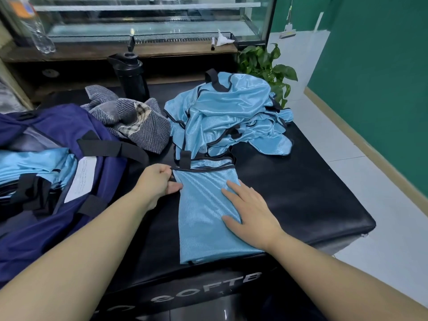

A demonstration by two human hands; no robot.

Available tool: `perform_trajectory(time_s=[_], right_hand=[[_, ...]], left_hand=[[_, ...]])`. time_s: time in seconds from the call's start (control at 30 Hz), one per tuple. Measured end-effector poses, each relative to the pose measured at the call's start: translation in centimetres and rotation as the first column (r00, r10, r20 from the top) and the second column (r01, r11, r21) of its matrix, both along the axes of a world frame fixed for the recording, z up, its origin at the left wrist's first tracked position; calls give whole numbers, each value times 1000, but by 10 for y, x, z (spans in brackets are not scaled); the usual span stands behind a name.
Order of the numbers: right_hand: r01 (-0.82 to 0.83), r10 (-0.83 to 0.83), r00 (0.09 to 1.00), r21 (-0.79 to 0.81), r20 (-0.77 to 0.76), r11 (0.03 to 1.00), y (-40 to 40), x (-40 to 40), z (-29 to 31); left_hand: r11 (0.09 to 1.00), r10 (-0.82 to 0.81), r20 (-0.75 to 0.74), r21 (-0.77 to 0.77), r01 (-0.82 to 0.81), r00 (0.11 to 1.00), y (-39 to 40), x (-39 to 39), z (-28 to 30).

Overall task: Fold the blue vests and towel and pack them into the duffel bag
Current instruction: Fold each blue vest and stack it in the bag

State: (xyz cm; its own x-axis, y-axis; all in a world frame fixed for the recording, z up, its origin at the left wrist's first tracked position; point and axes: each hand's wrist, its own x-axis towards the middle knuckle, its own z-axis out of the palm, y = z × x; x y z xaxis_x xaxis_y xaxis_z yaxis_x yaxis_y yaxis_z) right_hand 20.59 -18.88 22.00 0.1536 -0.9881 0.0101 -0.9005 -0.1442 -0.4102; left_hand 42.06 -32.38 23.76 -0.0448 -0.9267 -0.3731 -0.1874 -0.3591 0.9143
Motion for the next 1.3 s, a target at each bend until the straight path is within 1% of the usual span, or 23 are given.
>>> perform_trajectory(time_s=[0.03,0.07,0.2,0.27,0.3,0.33,0.37,0.4,0.43,0.47,0.53,0.6,0.67,0.7,0.73,0.8,0.87,1.0,1.1,1.17,1.2,1.23,1.3], right_hand=[[-1,1,1000,-3,3,1000,0,0,0],[-2,2,1000,-7,5,1000,0,0,0],[-15,15,1000,-8,9,1000,0,0,-1],[-20,20,1000,-13,11,1000,0,0,-1],[-22,22,1000,-15,10,1000,0,0,-2],[-25,26,1000,-16,11,1000,0,0,-1],[-28,29,999,-22,18,999,0,-1,-2],[-31,32,999,-39,32,999,0,-1,-2],[-27,30,998,-61,57,998,1,-1,-4],[-14,23,996,-94,91,995,1,-2,-5],[34,-3,988,-199,155,979,5,-2,-10],[66,-5,984,-335,178,940,9,-1,-13],[64,4,987,-410,163,910,11,2,-14],[50,17,987,-409,157,911,11,4,-13],[28,37,986,-388,160,921,12,5,-12],[-29,92,980,-327,177,945,17,3,-11],[-96,141,976,-246,169,965,28,-3,-12],[-232,241,965,-93,101,968,49,-15,-6],[-235,239,967,-45,84,971,55,-15,-3],[-207,211,972,-47,103,977,56,-12,-4],[-182,186,974,-45,126,982,58,-10,-4],[-144,148,977,-37,155,989,59,-9,-5],[-60,59,976,-5,211,998,62,-4,-3]], left_hand=[[1000,7,-41,-6,-8,999,0,-2,1],[999,0,-44,-41,-2,999,-1,-2,0],[977,-34,79,-208,50,996,-7,4,-6],[977,-30,78,-209,46,997,-9,6,-8],[979,0,59,-203,12,998,-8,5,-8],[973,30,76,-230,-11,997,-8,5,-9],[958,39,153,-288,7,988,-4,4,-5],[927,18,283,-364,90,959,0,5,-3],[876,-9,410,-437,206,912,5,6,-1],[806,-25,502,-501,315,864,12,9,1],[623,-42,622,-595,507,782,24,17,0],[440,-129,720,-575,690,682,39,24,-7],[298,-256,776,-505,810,577,58,28,-14],[261,-306,789,-469,844,533,68,30,-17],[245,-343,795,-438,865,500,77,34,-20],[227,-362,802,-419,879,475,93,44,-25],[236,-374,790,-426,873,487,103,53,-30],[378,-441,706,-415,828,555,110,56,-29],[425,-428,683,-425,799,592,113,49,-30],[457,-366,662,-484,746,654,118,42,-27],[506,-339,631,-503,701,697,121,37,-25],[587,-321,580,-498,638,748,124,33,-22],[732,-312,463,-439,520,830,131,28,-15]])
